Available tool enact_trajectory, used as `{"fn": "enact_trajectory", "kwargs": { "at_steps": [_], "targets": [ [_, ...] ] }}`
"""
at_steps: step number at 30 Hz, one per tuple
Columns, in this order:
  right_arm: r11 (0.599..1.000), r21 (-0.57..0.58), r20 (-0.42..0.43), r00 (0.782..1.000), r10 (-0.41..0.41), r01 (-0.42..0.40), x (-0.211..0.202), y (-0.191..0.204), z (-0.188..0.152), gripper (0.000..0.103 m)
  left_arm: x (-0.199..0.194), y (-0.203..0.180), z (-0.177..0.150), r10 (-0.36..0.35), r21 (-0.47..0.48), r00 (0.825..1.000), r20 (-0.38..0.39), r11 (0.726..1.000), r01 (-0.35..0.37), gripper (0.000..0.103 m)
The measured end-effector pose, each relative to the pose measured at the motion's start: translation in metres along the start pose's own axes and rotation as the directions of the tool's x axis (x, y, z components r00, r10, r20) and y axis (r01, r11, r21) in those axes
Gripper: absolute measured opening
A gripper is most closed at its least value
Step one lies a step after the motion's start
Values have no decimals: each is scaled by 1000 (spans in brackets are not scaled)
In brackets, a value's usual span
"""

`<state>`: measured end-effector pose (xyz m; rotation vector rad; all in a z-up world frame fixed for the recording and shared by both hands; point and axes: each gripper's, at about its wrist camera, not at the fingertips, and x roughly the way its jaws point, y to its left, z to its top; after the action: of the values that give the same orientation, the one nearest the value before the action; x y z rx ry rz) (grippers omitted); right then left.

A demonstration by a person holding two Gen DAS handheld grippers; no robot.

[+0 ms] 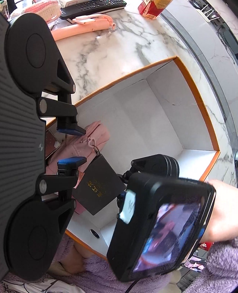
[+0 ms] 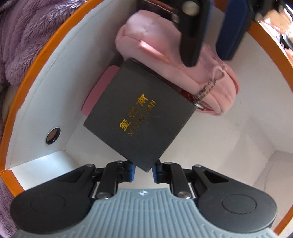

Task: Organize objects
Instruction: 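Open the right tool to release the black gift box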

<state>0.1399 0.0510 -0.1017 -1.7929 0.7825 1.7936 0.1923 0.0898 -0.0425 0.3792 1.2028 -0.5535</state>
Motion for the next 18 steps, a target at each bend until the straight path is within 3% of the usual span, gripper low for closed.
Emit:
{"fn": "enact_trajectory", "kwargs": {
  "at_steps": [1,2,3,8,18],
  "targets": [
    [1000,15,-11,1000,-13,13,-1,-1,3,19,0,1,0,1,0,1000,1,1000,-1,30],
    [999,35,-9,1000,-26,27,-3,-2,5,37,0,0,-1,2,-2,1000,2,1000,-2,30],
    [999,44,11,1000,-17,17,-7,-3,6,49,1,0,-1,2,-2,1000,3,1000,-2,30],
    [996,76,51,998,-42,38,-25,-3,8,40,1,2,-3,5,-9,1000,5,1000,-5,30],
    [985,-139,98,991,-89,102,-27,23,25,31,-1,2,-3,13,-1,1000,4,1000,-13,30]
  ]
}}
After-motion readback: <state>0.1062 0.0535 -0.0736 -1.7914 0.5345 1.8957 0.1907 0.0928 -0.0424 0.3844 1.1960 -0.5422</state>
